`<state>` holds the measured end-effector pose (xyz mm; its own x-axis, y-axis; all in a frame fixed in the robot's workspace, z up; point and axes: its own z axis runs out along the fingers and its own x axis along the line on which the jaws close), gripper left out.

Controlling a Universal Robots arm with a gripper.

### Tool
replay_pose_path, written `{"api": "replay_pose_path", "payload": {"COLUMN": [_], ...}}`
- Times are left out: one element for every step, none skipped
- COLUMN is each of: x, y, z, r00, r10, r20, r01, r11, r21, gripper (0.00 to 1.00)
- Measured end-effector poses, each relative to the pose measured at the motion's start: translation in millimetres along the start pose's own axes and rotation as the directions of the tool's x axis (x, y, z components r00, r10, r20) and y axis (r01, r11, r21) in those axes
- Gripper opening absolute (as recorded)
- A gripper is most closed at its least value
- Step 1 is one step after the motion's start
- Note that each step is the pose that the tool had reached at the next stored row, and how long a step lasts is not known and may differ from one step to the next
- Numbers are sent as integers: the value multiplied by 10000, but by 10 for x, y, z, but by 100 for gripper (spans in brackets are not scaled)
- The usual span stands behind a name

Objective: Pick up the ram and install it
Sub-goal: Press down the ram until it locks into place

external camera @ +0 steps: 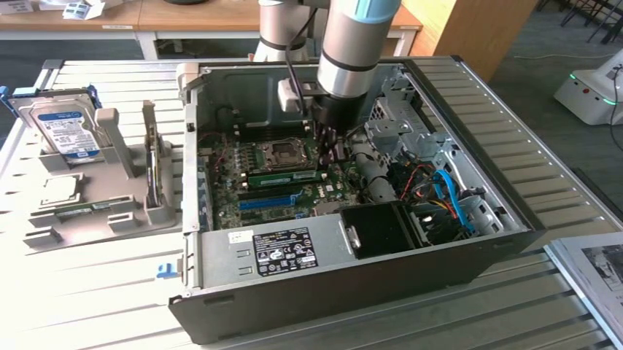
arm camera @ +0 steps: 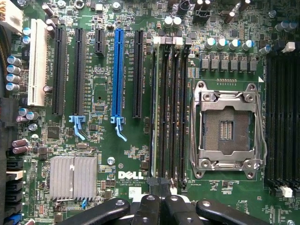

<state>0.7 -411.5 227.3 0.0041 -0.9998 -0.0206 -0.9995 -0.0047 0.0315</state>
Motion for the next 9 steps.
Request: {"api": "replay_pose_path", "payload": {"x": [1, 1, 1, 1, 2, 1, 1, 1, 1], "y": [0, 0, 0, 0, 0, 0, 0, 0, 0], "z": [4, 9, 14, 16, 17, 17, 17, 17, 18], "r00": [10000, 10000, 10000, 10000, 10000, 10000, 10000, 10000, 10000], "r10": [0, 0, -1, 0, 0, 0, 0, 0, 0], "r20": [-2, -2, -2, -3, -5, -5, -4, -3, -3], "r01": [0, 0, 1, 0, 0, 0, 0, 0, 0], "r11": [10000, 10000, 10000, 10000, 10000, 10000, 10000, 10000, 10000], "r21": [-1, -1, 0, -1, -1, -1, -1, 0, -1], "gripper": [10, 10, 10, 10, 10, 10, 10, 10, 10]}}
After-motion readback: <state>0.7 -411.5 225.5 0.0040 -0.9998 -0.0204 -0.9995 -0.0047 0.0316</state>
